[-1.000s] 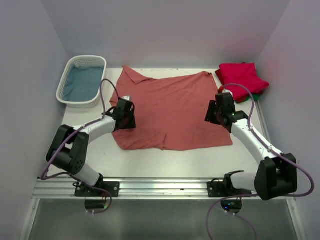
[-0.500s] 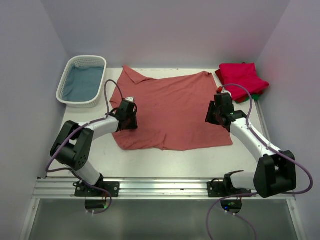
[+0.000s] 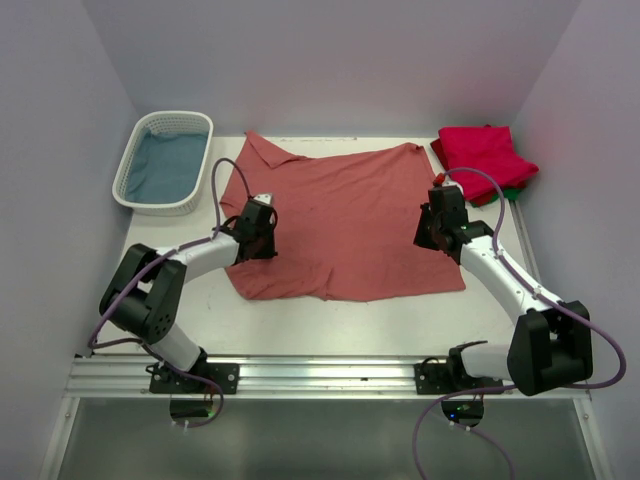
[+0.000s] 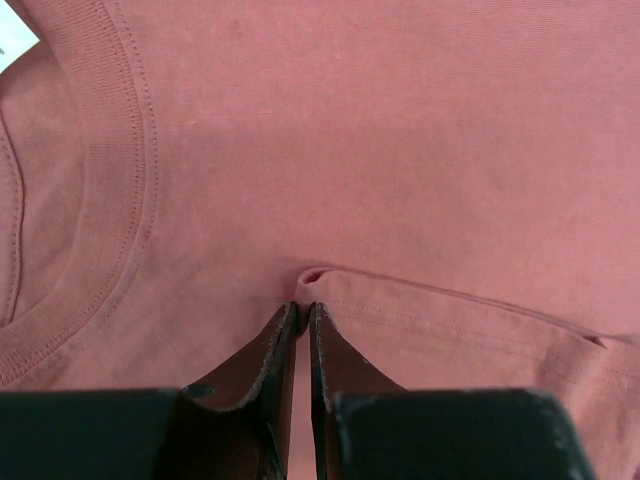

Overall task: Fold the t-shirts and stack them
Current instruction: Flatten the tshirt out

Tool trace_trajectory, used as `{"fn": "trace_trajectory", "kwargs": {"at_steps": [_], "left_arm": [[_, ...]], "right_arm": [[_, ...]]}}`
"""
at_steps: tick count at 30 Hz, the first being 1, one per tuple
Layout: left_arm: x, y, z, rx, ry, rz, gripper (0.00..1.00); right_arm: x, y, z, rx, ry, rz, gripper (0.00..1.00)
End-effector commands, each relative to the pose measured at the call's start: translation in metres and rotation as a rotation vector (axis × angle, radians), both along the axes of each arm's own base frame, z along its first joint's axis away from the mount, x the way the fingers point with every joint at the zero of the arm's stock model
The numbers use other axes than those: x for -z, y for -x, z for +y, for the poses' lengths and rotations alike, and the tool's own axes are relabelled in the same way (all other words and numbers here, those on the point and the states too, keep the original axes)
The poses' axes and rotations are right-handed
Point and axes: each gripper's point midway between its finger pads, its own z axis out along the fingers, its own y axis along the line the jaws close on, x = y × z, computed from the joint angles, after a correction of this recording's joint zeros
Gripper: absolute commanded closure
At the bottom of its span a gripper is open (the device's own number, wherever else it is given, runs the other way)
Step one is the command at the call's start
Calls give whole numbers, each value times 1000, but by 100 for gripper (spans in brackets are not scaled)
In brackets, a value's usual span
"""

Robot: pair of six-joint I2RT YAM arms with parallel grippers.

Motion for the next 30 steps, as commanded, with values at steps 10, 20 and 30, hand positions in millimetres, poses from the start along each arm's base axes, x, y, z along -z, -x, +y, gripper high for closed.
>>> {"fn": "trace_trajectory", "kwargs": {"at_steps": [10,20,30], "left_arm": [[-37,3,2,-13,-59,-75,100],[-108,25,55,-222,-97,-258,100],[-121,29,62,-251,-97,-287,100]], "right_arm": [[6,4,-42,215,152,15,100],[39,45,-98,542,142,95,46],[58,74,-123,686,48,145,42]]}}
